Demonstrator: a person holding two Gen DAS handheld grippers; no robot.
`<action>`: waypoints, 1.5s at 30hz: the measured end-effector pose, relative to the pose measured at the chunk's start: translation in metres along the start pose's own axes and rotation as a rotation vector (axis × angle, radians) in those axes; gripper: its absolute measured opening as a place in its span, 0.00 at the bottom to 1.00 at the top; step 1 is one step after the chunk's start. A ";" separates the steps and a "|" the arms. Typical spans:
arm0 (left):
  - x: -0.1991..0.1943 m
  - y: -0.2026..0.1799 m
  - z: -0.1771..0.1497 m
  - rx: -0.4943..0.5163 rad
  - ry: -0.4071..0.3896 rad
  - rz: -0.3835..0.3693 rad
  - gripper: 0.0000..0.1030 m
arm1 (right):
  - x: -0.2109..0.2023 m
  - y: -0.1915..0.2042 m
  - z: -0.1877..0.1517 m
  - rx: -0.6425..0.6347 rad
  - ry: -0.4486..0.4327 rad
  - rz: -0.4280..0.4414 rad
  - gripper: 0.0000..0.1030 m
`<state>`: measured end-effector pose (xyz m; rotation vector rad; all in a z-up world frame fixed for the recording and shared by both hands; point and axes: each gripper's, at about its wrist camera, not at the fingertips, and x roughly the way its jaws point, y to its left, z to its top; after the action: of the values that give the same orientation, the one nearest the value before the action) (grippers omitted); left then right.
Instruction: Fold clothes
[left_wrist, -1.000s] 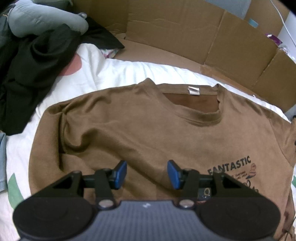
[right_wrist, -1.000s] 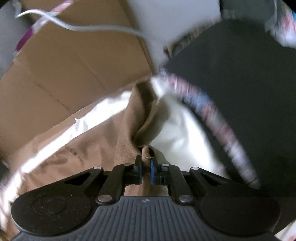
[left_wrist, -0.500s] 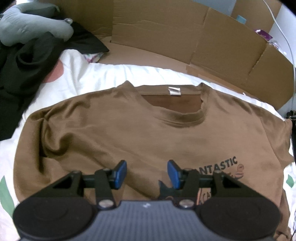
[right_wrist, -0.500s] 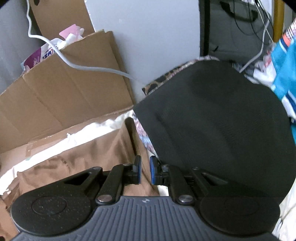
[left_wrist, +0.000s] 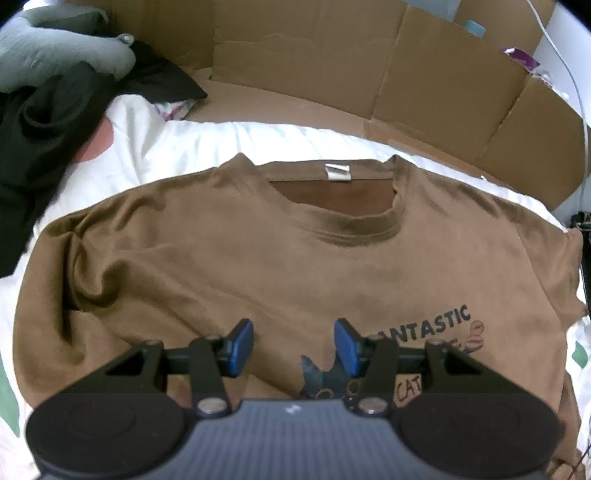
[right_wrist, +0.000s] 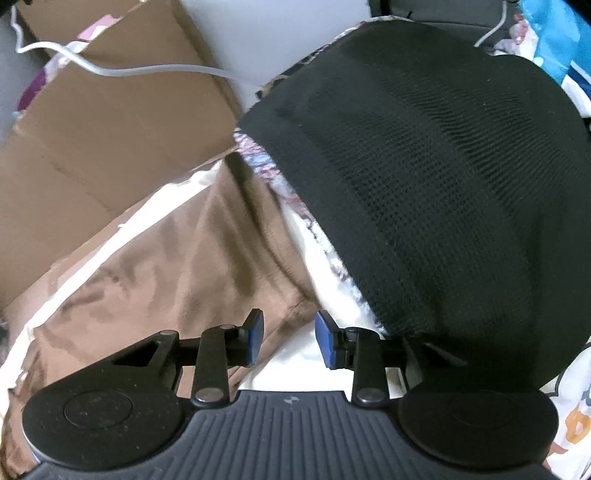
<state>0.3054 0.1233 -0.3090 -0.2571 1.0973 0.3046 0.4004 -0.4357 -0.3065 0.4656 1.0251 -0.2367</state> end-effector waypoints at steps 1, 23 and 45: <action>0.000 0.001 0.000 -0.002 0.001 0.001 0.50 | 0.003 0.001 0.001 0.010 0.001 -0.009 0.34; 0.001 0.016 -0.002 -0.032 0.010 -0.003 0.50 | 0.004 0.009 -0.012 0.033 -0.106 -0.173 0.03; 0.011 -0.014 -0.001 0.014 0.021 -0.013 0.50 | 0.012 -0.005 -0.023 0.149 -0.027 -0.099 0.36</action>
<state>0.3144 0.1110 -0.3182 -0.2550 1.1175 0.2836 0.3869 -0.4290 -0.3279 0.5456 1.0087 -0.4084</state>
